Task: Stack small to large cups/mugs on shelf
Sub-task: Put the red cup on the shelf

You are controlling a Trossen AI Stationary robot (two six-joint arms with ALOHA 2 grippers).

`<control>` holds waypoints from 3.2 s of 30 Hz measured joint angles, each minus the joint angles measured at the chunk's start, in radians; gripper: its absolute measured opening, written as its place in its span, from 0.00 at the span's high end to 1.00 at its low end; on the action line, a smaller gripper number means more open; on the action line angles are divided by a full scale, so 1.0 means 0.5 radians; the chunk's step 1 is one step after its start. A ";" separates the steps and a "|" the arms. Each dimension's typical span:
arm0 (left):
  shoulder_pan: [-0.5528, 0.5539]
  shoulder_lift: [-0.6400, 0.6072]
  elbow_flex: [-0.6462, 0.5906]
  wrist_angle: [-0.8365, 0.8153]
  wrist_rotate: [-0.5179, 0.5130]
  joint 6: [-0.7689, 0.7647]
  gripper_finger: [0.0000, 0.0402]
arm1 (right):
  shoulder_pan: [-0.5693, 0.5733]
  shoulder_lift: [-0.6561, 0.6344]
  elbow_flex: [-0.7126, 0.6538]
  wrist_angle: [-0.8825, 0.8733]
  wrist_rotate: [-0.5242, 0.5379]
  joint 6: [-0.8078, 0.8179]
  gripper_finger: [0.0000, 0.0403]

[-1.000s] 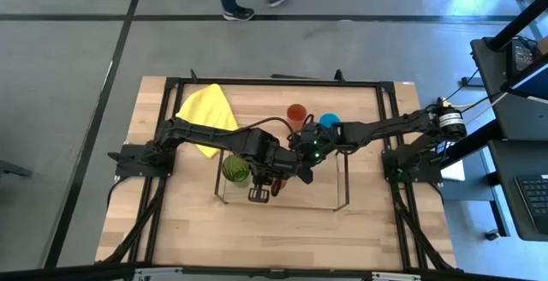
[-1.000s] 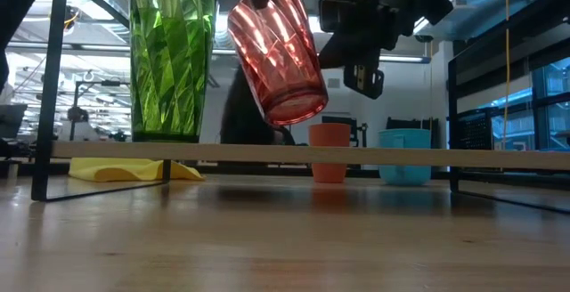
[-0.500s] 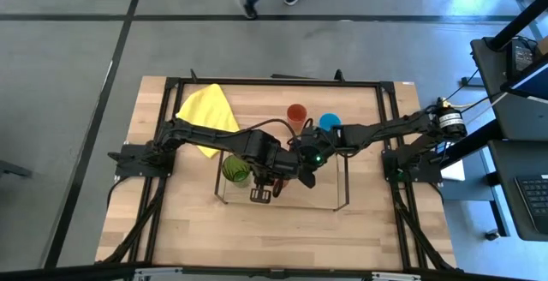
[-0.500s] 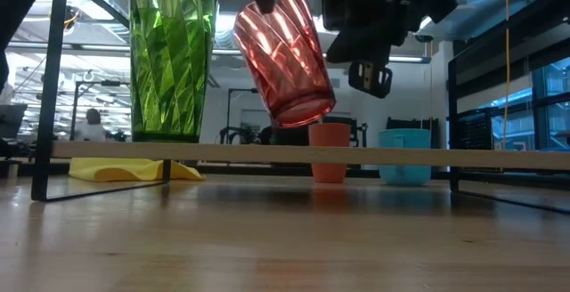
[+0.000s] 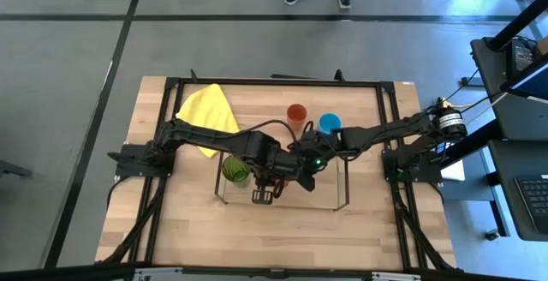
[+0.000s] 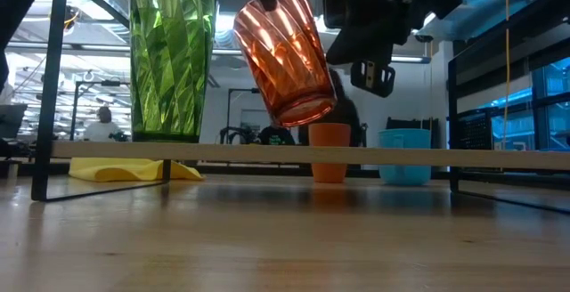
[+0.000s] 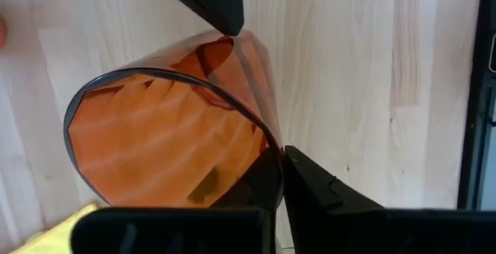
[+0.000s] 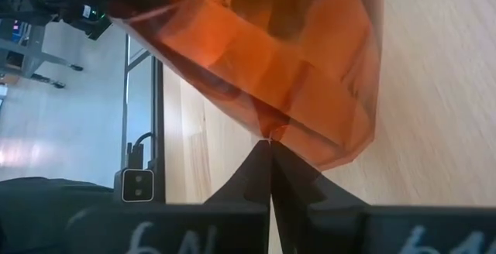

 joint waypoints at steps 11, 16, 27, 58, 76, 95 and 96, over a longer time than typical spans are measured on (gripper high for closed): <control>-0.018 0.000 0.000 -0.018 -0.006 -0.090 0.91 | 0.011 0.000 0.000 -0.001 -0.009 0.012 0.98; -0.022 0.000 0.000 0.015 -0.002 -0.110 0.85 | 0.035 0.000 0.000 -0.001 -0.011 0.015 0.97; -0.020 0.000 0.000 0.051 -0.003 -0.140 0.85 | 0.057 0.000 0.000 -0.086 0.032 0.008 0.97; -0.022 0.000 0.000 0.088 -0.066 -0.141 0.85 | 0.207 0.001 0.000 0.184 0.204 0.322 0.96; -0.090 0.000 0.000 0.006 -0.007 -0.142 0.86 | 0.112 0.001 0.000 0.093 0.250 0.322 0.96; -0.030 0.002 -0.123 0.074 -0.039 -0.118 1.00 | 0.161 0.001 0.000 0.082 0.287 0.382 0.97; -0.035 -0.001 -0.150 0.088 -0.026 -0.109 1.00 | 0.164 0.001 0.000 0.077 0.296 0.382 0.97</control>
